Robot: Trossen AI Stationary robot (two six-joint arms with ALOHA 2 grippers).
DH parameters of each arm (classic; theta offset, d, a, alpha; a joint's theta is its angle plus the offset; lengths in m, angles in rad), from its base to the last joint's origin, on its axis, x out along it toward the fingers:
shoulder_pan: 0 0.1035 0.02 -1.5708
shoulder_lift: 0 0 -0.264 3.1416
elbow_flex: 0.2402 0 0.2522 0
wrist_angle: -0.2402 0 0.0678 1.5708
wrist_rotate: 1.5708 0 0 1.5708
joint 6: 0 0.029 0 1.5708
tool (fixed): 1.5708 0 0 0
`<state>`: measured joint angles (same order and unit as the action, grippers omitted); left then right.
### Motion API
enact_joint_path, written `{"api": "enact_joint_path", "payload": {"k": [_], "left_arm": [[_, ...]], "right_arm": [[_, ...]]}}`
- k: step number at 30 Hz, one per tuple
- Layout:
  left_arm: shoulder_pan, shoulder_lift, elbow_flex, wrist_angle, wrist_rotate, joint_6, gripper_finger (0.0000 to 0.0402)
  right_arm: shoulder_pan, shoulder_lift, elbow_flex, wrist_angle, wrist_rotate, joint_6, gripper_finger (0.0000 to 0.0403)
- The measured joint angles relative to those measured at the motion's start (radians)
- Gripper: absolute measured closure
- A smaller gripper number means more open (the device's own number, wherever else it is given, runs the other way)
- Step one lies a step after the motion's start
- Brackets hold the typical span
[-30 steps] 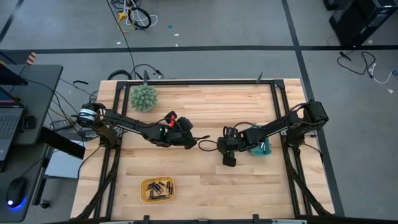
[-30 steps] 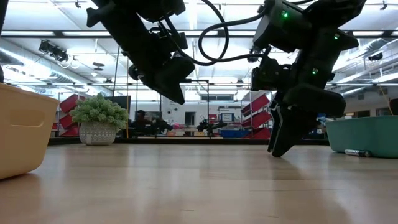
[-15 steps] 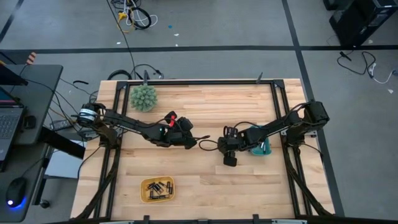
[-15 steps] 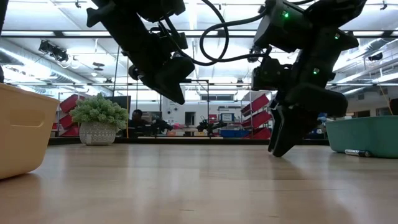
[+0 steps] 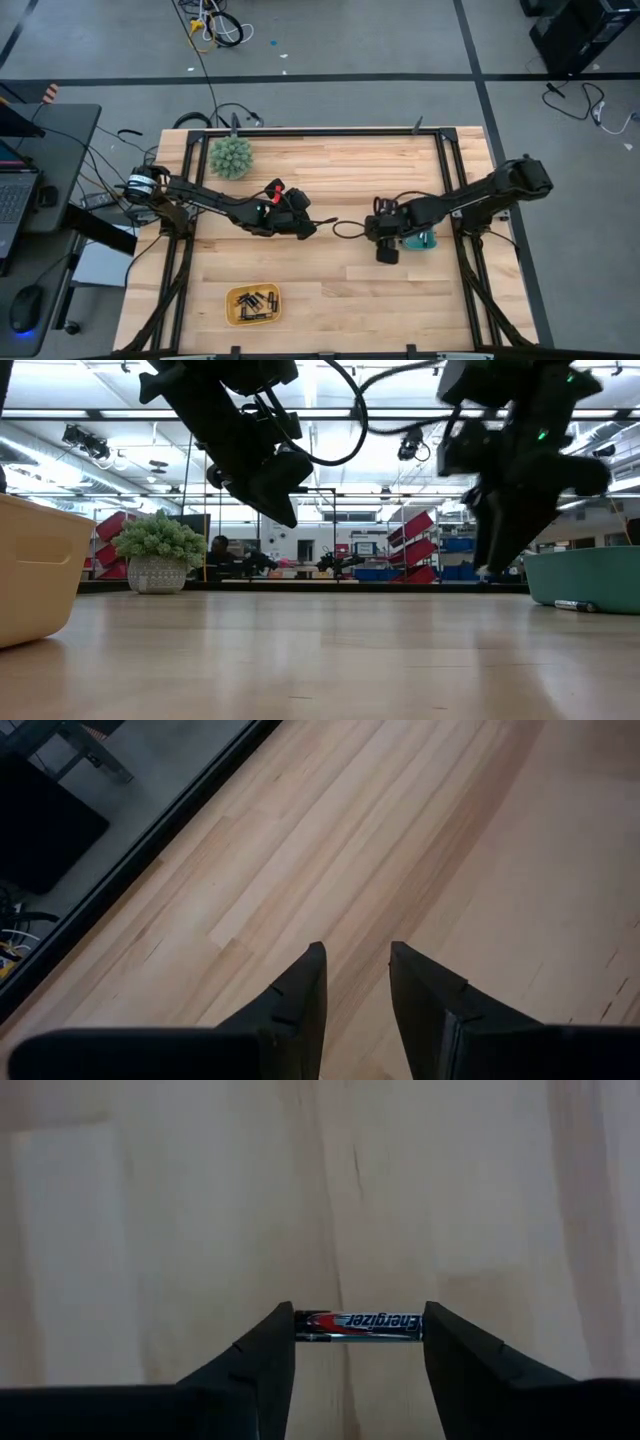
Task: Sort batteries
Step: Put the silver battery into the green bin
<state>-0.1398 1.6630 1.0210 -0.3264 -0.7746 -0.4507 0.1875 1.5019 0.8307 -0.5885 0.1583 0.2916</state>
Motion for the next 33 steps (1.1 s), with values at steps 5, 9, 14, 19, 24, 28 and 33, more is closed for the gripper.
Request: {"api": "enact_joint_path", "payload": {"k": [5,9,14,19,24,28,33], "left_arm": [[0.000,0.000,0.000,0.000,0.000,0.000,0.0293],[0.000,0.000,0.000,0.000,0.000,0.000,0.0293],[0.000,0.000,0.000,0.001,0.000,0.000,0.0293],[0.000,0.000,0.000,0.021,0.000,0.001,0.0293],[0.000,0.000,0.000,0.028,0.000,0.001,0.0293],[0.000,0.000,0.000,0.029,0.000,0.001,0.0293],[0.000,0.000,0.000,0.031,0.000,0.001,0.0293]], "right_arm": [[0.021,-0.136,0.001,-0.122,-0.010,0.037,0.0222],[0.051,-0.243,0.002,-0.255,-0.010,0.093,0.0222],[0.092,-0.348,0.002,-0.416,-0.022,0.179,0.0222],[0.140,-0.403,0.002,-0.553,-0.039,0.236,0.0222],[0.180,-0.408,0.002,-0.633,-0.040,0.229,0.0223],[0.199,-0.408,0.002,-0.638,-0.040,0.202,0.0223],[0.205,-0.408,0.003,-0.638,-0.040,0.203,0.0223]]}}
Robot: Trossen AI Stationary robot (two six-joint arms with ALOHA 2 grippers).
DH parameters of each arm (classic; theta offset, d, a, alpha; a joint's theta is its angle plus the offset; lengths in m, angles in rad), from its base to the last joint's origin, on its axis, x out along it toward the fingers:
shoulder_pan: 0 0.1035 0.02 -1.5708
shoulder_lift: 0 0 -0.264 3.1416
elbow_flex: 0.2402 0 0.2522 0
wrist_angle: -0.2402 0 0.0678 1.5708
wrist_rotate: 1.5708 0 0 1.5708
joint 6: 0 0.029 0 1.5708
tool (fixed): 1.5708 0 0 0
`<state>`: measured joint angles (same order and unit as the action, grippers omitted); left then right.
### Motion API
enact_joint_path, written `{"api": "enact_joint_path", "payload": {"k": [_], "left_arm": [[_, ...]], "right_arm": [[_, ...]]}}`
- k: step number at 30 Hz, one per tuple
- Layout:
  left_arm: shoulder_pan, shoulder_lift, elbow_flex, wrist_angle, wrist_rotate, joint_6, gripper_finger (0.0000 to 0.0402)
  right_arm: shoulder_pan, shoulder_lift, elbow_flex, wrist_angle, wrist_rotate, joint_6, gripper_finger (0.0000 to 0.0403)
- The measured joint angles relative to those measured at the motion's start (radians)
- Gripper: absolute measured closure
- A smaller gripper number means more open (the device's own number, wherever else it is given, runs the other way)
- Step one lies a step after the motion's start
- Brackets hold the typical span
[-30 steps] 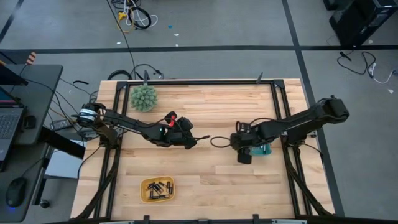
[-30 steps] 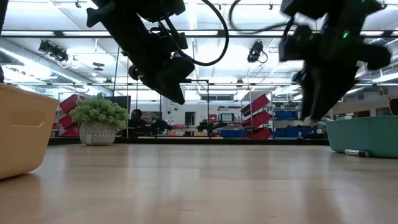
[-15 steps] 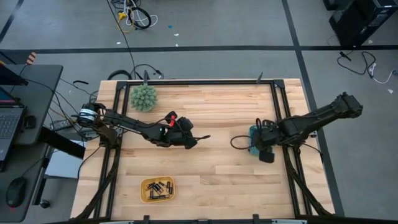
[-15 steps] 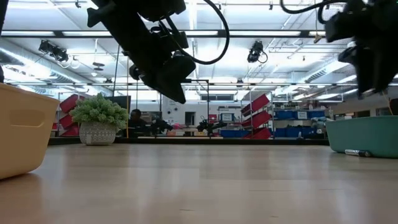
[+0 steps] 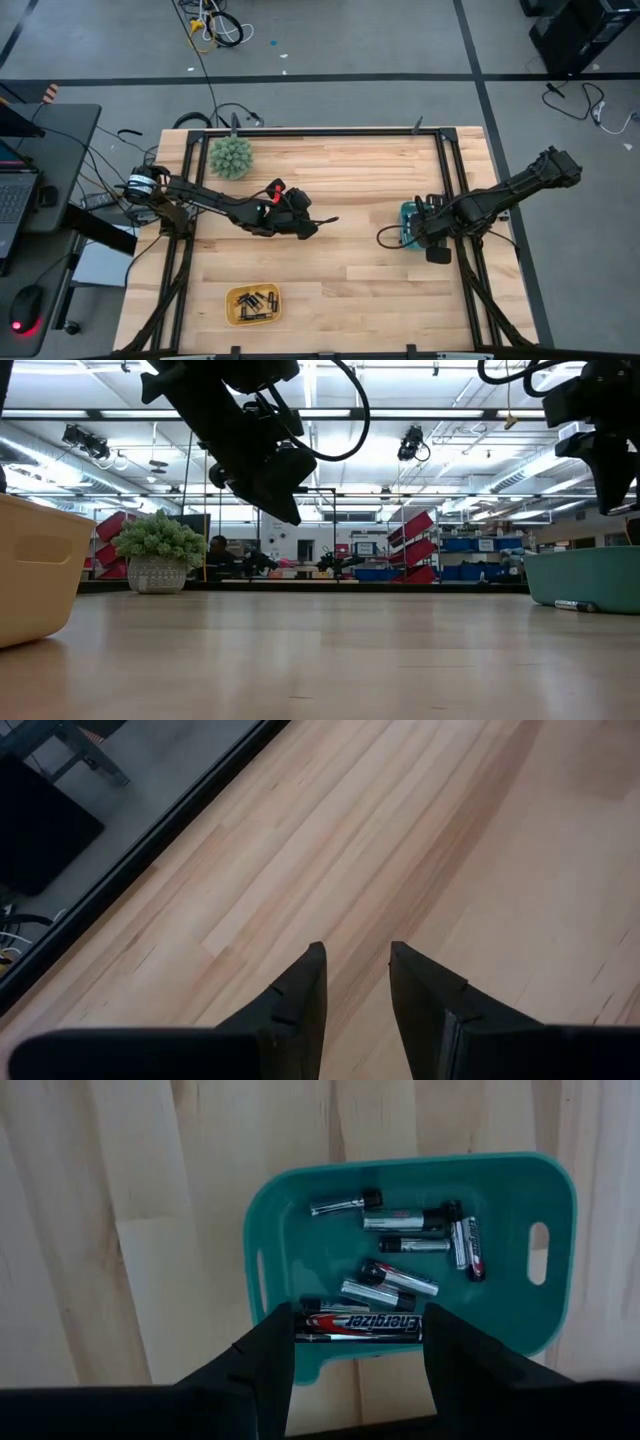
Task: Sort batteries
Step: Put the silver battery into the green bin
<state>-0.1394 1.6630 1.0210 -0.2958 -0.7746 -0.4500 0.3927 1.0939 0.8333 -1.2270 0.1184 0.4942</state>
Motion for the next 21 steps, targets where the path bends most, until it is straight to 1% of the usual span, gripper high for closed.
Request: {"api": "enact_joint_path", "payload": {"k": [5,14,21], "left_arm": [[0.000,0.000,0.000,0.007,0.000,0.000,0.0293],[0.000,0.000,0.000,0.007,0.000,0.000,0.0293],[0.000,0.000,0.000,0.007,0.000,0.000,0.0293]], "right_arm": [[0.000,0.000,0.000,0.001,0.004,0.002,0.0221],[0.000,0.000,0.000,0.001,0.018,0.036,0.0181],[0.000,0.000,0.001,0.002,0.018,0.038,0.0185]]}}
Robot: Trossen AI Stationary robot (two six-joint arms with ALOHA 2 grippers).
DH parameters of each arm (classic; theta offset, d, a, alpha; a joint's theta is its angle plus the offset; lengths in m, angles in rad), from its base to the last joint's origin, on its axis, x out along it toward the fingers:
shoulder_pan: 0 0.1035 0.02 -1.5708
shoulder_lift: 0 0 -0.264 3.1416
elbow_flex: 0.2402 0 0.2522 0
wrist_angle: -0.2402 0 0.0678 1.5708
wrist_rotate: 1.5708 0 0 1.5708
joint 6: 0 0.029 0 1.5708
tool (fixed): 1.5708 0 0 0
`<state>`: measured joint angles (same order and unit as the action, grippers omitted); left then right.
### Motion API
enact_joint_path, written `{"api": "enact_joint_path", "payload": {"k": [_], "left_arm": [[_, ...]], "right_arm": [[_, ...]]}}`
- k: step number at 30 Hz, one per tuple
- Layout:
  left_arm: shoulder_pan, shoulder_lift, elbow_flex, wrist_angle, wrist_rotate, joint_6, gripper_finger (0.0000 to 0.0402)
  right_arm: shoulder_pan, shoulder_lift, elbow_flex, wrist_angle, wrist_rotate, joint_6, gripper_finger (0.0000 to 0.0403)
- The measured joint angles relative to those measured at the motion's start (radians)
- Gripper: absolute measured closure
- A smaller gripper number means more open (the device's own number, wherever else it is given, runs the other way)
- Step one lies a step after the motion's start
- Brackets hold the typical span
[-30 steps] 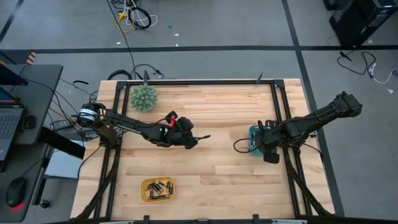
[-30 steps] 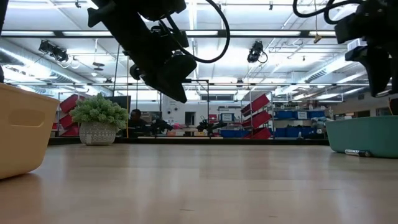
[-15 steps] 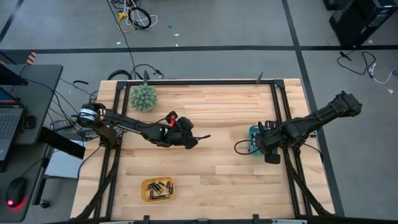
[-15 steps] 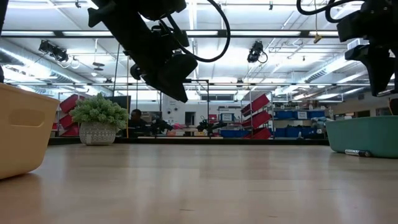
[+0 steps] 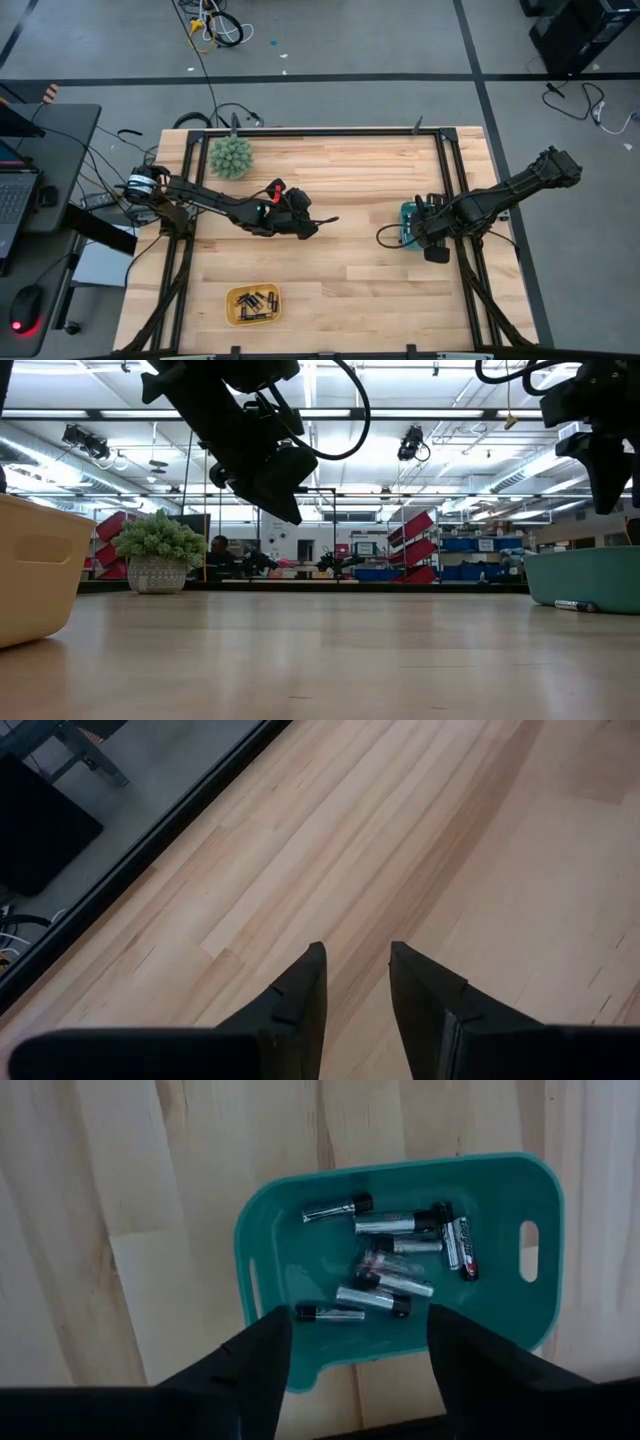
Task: Sort batteries
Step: Put the silver battery into the green bin
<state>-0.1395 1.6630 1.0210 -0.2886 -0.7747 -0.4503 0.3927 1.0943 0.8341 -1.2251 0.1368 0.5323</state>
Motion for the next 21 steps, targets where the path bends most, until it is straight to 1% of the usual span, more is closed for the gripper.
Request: {"api": "enact_joint_path", "payload": {"k": [6,11,14,21], "left_arm": [[0.000,0.000,0.000,0.000,0.000,0.000,0.0293],[0.000,0.000,0.000,0.006,0.001,0.000,0.0293],[0.000,0.000,0.000,0.012,0.001,0.000,0.0293],[0.000,0.000,0.000,0.014,0.001,0.000,0.0293]], "right_arm": [[0.000,0.000,0.000,0.012,0.019,0.037,0.0200],[0.000,0.000,0.000,0.051,0.026,0.104,0.0226],[0.000,0.000,0.000,0.098,0.034,0.111,0.0246],[-0.001,0.002,0.000,0.271,0.114,0.071,0.0297]]}}
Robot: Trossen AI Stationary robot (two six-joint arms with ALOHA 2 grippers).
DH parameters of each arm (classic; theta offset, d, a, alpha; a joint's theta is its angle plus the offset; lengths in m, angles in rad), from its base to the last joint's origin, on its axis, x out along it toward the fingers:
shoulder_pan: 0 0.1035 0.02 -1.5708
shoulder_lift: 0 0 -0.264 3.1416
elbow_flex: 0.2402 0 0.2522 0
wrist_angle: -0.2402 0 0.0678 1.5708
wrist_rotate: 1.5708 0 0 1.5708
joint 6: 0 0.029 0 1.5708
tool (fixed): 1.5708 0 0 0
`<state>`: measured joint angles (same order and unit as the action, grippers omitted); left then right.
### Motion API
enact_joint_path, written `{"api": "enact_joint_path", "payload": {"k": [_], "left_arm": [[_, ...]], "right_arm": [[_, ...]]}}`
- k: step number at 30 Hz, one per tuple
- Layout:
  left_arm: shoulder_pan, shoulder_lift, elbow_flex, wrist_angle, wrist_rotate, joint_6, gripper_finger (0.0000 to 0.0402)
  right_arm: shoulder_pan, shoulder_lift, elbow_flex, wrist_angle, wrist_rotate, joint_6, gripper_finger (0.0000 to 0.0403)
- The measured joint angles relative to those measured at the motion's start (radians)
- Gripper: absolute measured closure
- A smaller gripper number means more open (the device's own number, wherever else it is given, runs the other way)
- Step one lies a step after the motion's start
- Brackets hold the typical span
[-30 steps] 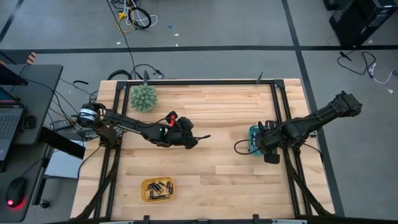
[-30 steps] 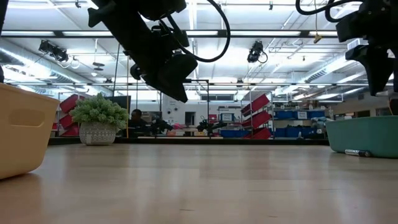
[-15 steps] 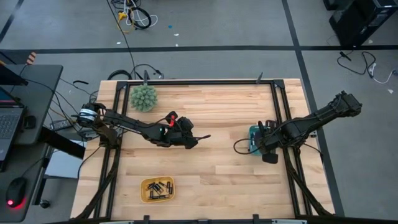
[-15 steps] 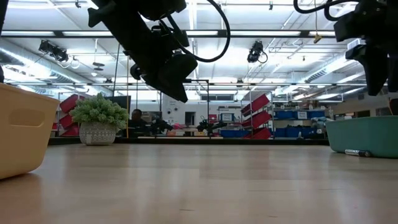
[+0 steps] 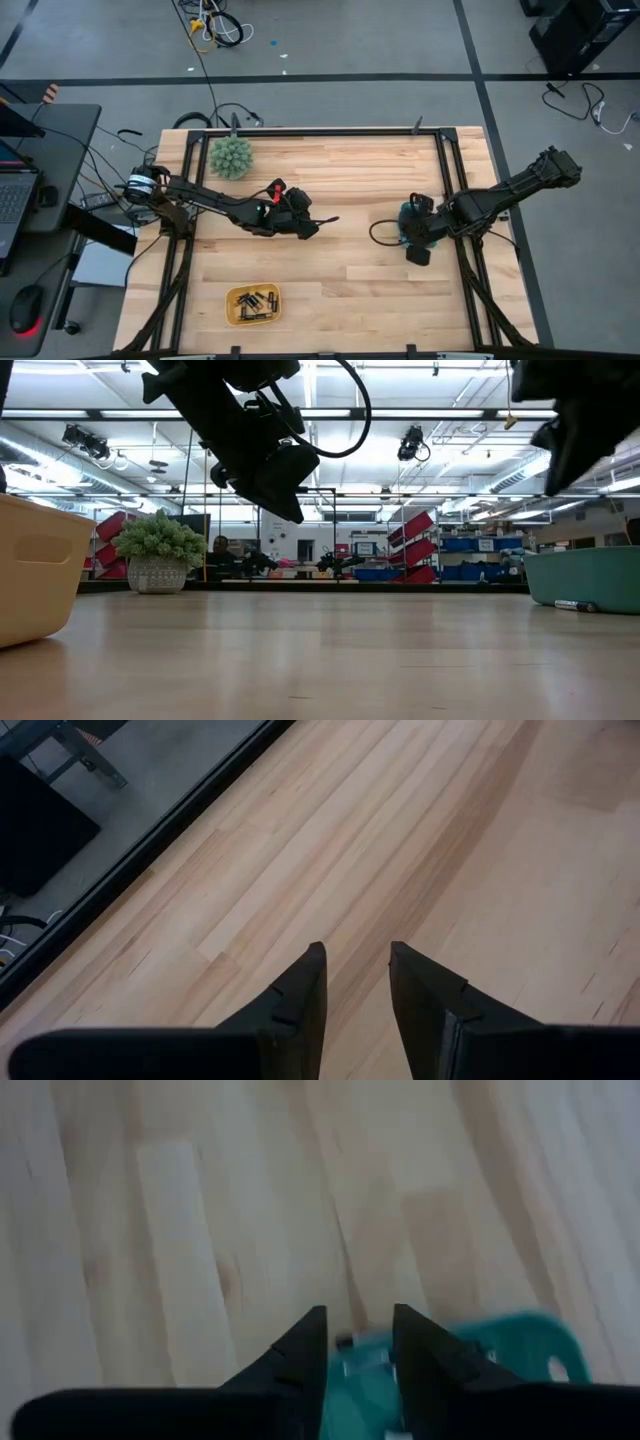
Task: Sort batteries
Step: Put the silver battery into the green bin
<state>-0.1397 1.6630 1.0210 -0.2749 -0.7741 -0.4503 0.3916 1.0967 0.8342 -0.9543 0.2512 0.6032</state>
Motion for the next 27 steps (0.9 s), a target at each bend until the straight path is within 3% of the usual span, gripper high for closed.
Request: {"api": "enact_joint_path", "payload": {"k": [3,12,27], "left_arm": [[0.000,0.000,0.000,0.003,0.000,0.000,0.0293],[0.000,0.000,0.000,0.047,0.000,0.000,0.0293],[0.000,0.000,0.000,0.045,0.000,0.000,0.0293]], "right_arm": [[-0.014,0.029,0.001,0.061,0.044,-0.002,0.0318],[-0.087,0.245,0.001,0.076,0.019,0.004,0.0395],[-0.113,0.289,0.001,-0.133,0.019,0.079,0.0402]]}}
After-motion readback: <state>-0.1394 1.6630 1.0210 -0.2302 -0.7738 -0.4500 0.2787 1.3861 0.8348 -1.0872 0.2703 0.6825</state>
